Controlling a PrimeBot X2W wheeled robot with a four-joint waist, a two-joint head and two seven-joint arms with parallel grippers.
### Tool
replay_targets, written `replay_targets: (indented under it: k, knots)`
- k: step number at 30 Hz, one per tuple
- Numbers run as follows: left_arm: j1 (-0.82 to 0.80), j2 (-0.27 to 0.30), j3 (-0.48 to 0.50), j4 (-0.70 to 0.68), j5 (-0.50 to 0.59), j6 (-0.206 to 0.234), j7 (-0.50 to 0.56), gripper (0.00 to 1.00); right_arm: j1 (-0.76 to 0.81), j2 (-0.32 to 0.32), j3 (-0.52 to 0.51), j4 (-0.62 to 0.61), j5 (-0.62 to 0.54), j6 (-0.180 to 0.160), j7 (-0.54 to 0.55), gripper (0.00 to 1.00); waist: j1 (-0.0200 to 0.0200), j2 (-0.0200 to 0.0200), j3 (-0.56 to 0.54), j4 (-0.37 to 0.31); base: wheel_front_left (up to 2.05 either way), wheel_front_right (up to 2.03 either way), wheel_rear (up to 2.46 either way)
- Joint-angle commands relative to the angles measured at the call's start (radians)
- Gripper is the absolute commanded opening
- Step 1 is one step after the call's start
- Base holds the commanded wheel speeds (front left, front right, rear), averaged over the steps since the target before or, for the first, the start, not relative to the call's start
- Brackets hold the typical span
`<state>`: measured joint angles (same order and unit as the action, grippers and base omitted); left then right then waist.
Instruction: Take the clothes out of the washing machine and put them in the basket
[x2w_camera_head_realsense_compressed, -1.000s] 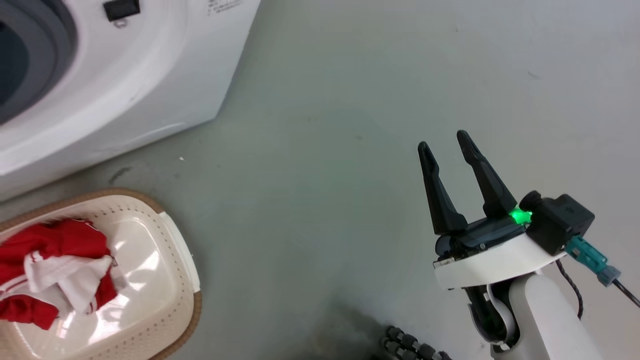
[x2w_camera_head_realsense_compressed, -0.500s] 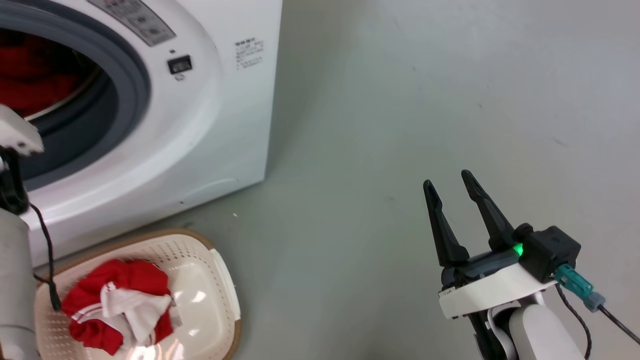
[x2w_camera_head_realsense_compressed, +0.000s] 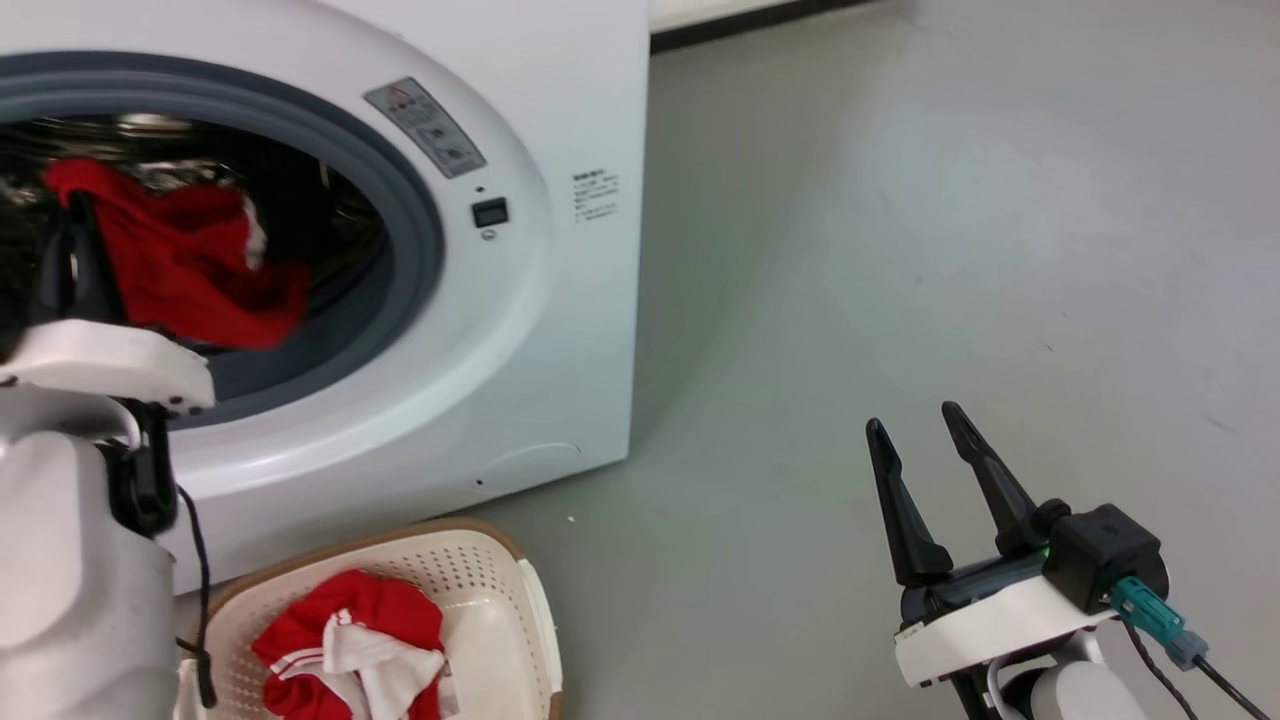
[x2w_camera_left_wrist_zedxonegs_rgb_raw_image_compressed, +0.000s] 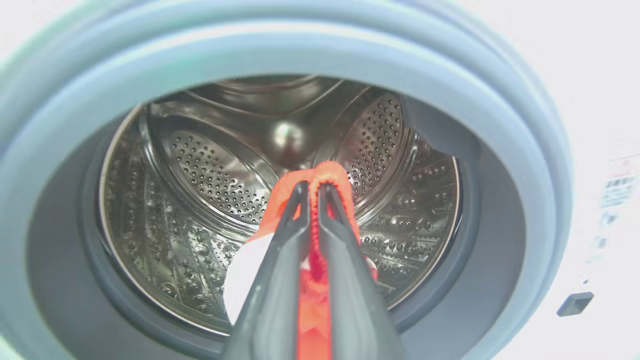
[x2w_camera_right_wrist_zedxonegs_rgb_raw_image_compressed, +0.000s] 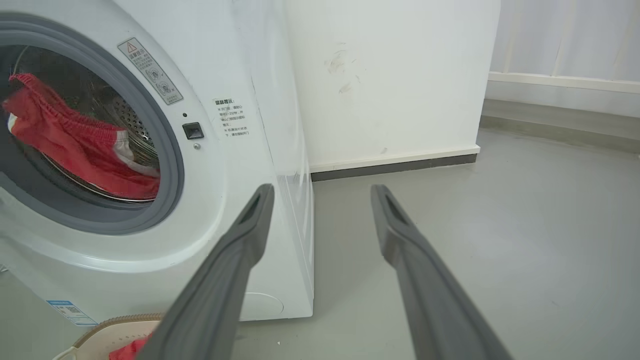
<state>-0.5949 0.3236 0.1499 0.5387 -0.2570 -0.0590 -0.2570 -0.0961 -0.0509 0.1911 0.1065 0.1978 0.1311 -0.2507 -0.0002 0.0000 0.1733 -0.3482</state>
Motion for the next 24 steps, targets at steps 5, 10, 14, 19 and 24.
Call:
replay_targets:
  k: [5,10,14,19,24]
  knots:
    - [0.089,-0.031,-0.025,-0.154,-0.005,0.008,0.055,0.00,0.035,0.001,-0.007,-0.022,-0.012,-0.001,0.013,1.00,0.0002,0.0000,-0.071,0.063,0.00,0.00,0.00]
    - [0.170,-0.049,-0.050,-0.333,-0.002,0.019,0.128,0.00,0.064,0.001,-0.014,-0.038,-0.016,-0.001,0.026,1.00,0.0002,0.0000,-0.102,0.096,0.00,0.00,0.00]
    - [0.224,-0.066,-0.074,-0.484,0.007,0.033,0.179,0.00,0.083,0.001,-0.024,-0.054,-0.021,-0.001,0.035,1.00,0.0002,0.0000,-0.117,0.126,0.00,0.00,0.00]
    - [0.281,-0.081,-0.100,-0.656,0.014,0.052,0.236,0.00,0.103,0.001,-0.029,-0.072,-0.030,-0.001,0.048,1.00,0.0002,0.0000,-0.131,0.162,0.00,0.00,0.00]
    - [0.351,-0.102,-0.128,-0.795,0.023,0.072,0.277,0.00,0.111,0.001,-0.038,-0.091,-0.037,-0.001,0.059,1.00,0.0002,0.0000,-0.136,0.195,0.00,0.00,0.00]
